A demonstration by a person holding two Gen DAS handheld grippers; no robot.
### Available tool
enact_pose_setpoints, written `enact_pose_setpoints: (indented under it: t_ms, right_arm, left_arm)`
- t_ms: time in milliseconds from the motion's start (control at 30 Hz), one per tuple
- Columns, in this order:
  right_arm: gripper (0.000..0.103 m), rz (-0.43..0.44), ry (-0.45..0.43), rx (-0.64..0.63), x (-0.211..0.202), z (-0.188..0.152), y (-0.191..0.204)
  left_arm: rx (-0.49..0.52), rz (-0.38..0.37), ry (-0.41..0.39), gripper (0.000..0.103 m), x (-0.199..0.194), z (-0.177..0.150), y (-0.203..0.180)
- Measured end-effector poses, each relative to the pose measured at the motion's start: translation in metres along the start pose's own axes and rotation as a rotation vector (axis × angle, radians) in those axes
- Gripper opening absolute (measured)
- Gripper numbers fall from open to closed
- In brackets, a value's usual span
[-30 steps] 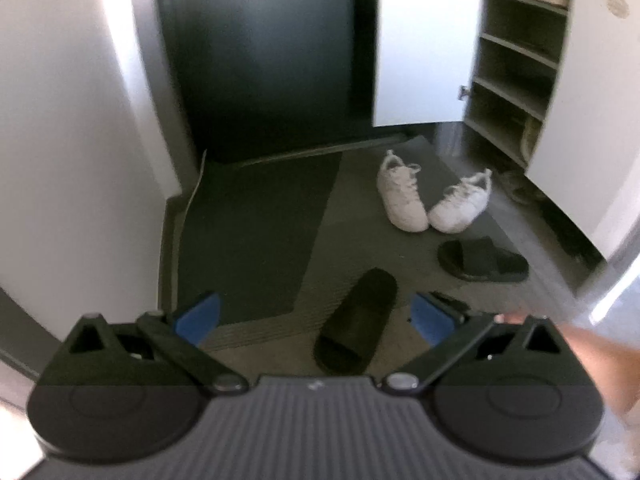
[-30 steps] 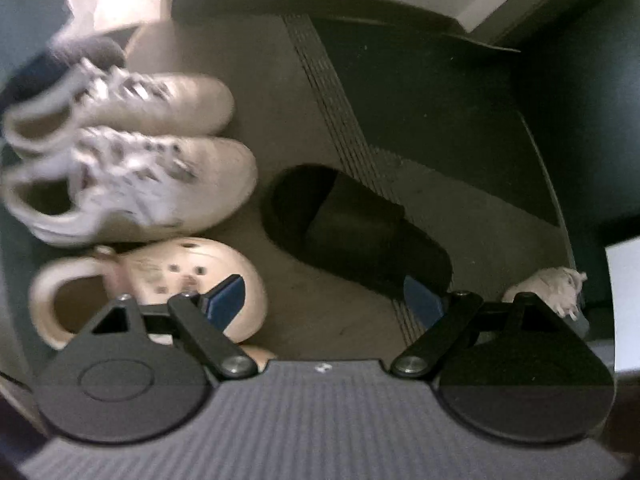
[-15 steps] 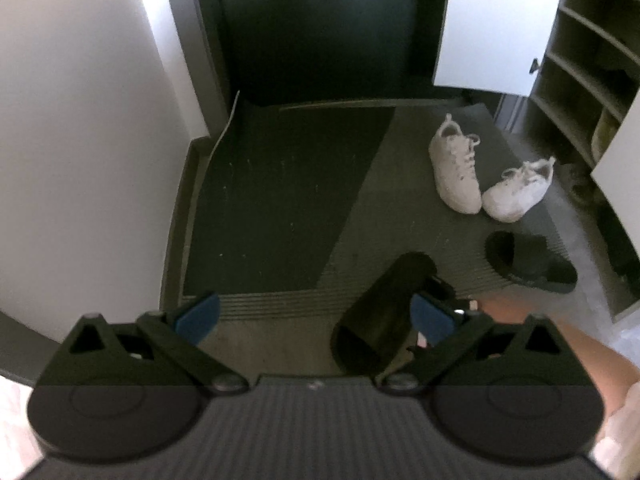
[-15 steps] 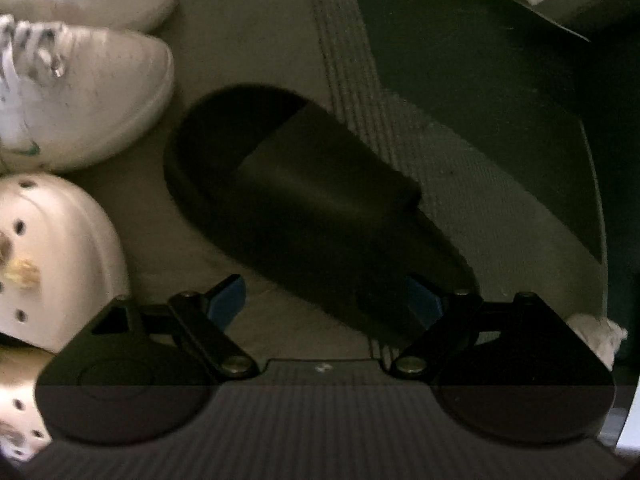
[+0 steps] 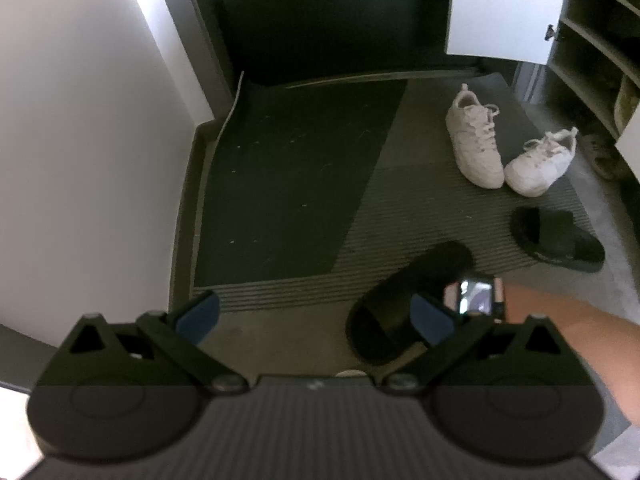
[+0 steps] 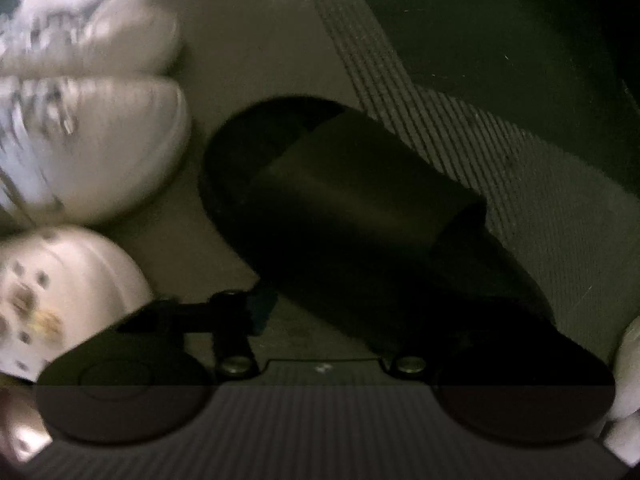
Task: Organize scattered shoes
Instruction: 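Lift and carry the black slide with the right tool toward the paired shoes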
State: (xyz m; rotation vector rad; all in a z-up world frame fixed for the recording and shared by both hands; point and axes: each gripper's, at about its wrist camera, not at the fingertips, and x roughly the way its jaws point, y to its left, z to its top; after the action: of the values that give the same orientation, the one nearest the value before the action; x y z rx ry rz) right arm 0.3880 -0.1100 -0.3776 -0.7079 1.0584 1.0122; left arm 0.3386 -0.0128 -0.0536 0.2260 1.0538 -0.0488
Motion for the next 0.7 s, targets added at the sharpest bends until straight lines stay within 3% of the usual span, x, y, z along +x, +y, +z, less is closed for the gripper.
enact_pose_setpoints:
  t_ms: [67,167,267,300,433,533,700]
  right_arm:
    - [0.023,0.055,-0.036,0.062,-0.006,-0.002,0.0]
    - [0.013,0.066,-0.128,0.194,-0.015,-0.006,-0.001]
    - [0.012,-0.007,-0.202,0.329,-0.029,-0.015,-0.005]
    - [0.012,-0.075,-0.191,0.356,-0.033,-0.021,-0.007]
    - [0.011,-0.167,-0.214,0.485,-0.056,-0.051,-0.019]
    - [0.011,-0.252,-0.277,0.634,-0.1,-0.093,-0.018]
    - [0.011,-0.335,-0.291,0.839,-0.139,-0.154,-0.004]
  left_arm:
    - [0.0,0.002,0.001,0.103,0.0,0.0,0.0]
    - [0.008,-0.01,0.003,0.103,-0.001,-0.001,-0.003]
    - [0.017,-0.029,-0.001,0.103,-0.006,-0.003,-0.005]
    - [0.018,-0.035,-0.002,0.103,-0.008,-0.004,-0.005]
    - [0.02,-0.047,-0.004,0.103,-0.013,-0.009,-0.001]
    - [0.026,-0.061,0.002,0.103,-0.016,-0.014,0.002]
    - [0.015,-0.086,0.03,0.103,-0.017,-0.019,0.007]
